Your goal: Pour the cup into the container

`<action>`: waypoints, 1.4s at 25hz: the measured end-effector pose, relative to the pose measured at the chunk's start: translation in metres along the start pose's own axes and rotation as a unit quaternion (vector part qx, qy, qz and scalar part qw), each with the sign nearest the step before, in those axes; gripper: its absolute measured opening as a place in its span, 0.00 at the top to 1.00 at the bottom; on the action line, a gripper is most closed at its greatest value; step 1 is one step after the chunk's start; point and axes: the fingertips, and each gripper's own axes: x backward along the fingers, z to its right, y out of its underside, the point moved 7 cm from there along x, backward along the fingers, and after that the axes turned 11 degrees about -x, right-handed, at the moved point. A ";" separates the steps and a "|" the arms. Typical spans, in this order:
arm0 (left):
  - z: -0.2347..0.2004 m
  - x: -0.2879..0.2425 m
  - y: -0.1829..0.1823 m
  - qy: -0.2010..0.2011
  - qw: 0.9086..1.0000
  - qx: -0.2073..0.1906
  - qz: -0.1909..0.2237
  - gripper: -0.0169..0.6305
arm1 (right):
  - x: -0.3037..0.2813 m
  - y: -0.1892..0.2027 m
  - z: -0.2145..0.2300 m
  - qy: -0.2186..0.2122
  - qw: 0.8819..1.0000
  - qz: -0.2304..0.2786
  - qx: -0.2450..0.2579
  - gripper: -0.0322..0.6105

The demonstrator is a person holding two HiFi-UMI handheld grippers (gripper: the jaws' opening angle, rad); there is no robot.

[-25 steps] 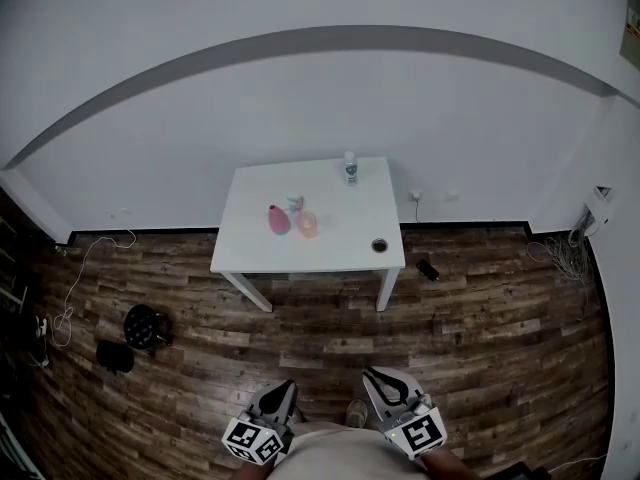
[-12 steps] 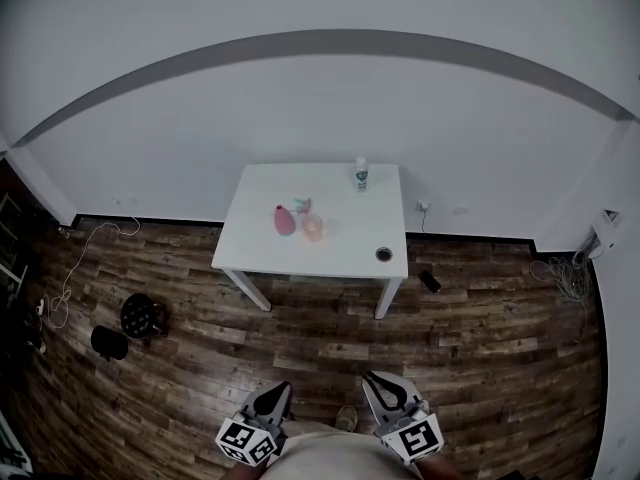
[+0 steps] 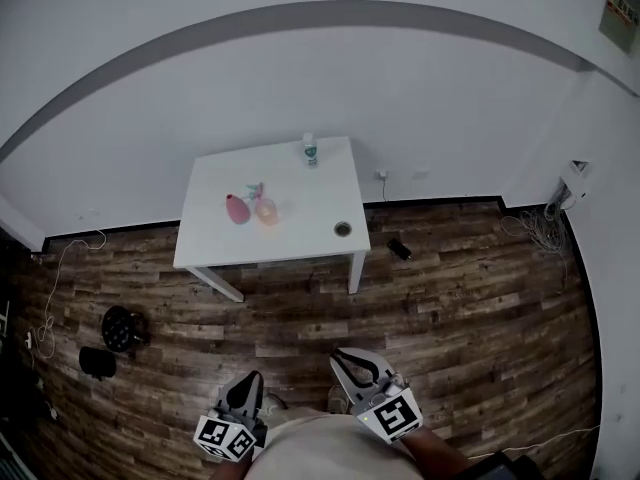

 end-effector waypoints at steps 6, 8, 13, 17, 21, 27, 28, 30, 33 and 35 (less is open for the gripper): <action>0.005 -0.012 -0.003 0.012 1.000 -0.004 -0.002 0.95 | 0.004 0.000 0.008 0.009 1.000 0.008 -0.004 0.93; 0.006 -0.012 -0.001 0.013 1.000 -0.007 -0.002 0.95 | 0.008 0.002 0.011 0.014 1.000 0.009 -0.004 0.93; 0.008 -0.008 0.001 0.005 1.000 -0.007 -0.005 0.95 | 0.014 0.007 0.020 0.025 1.000 0.008 -0.007 0.93; 0.004 0.000 0.004 -0.005 1.000 0.001 -0.015 0.96 | 0.014 0.011 0.025 0.033 0.999 0.001 -0.012 0.93; -0.006 0.000 0.009 -0.005 1.000 0.010 -0.016 0.96 | 0.004 0.012 0.026 0.038 0.999 -0.008 -0.013 0.93; -0.032 -0.009 0.009 0.007 1.000 0.019 -0.018 0.96 | -0.021 0.011 0.023 0.043 0.999 -0.018 -0.006 0.93; -0.039 -0.012 0.008 0.010 1.000 0.020 -0.017 0.95 | -0.028 0.009 0.023 0.046 0.999 -0.019 -0.006 0.93; -0.053 -0.019 0.004 0.017 1.000 0.021 -0.015 0.96 | -0.041 0.005 0.024 0.051 0.998 -0.019 -0.005 0.93; -0.076 -0.030 -0.007 0.023 0.999 0.024 -0.015 0.95 | -0.064 -0.002 0.024 0.057 0.998 -0.020 -0.007 0.93; -0.093 -0.037 -0.013 0.026 0.999 0.024 -0.013 0.96 | -0.081 -0.007 0.025 0.059 0.998 -0.024 -0.004 0.93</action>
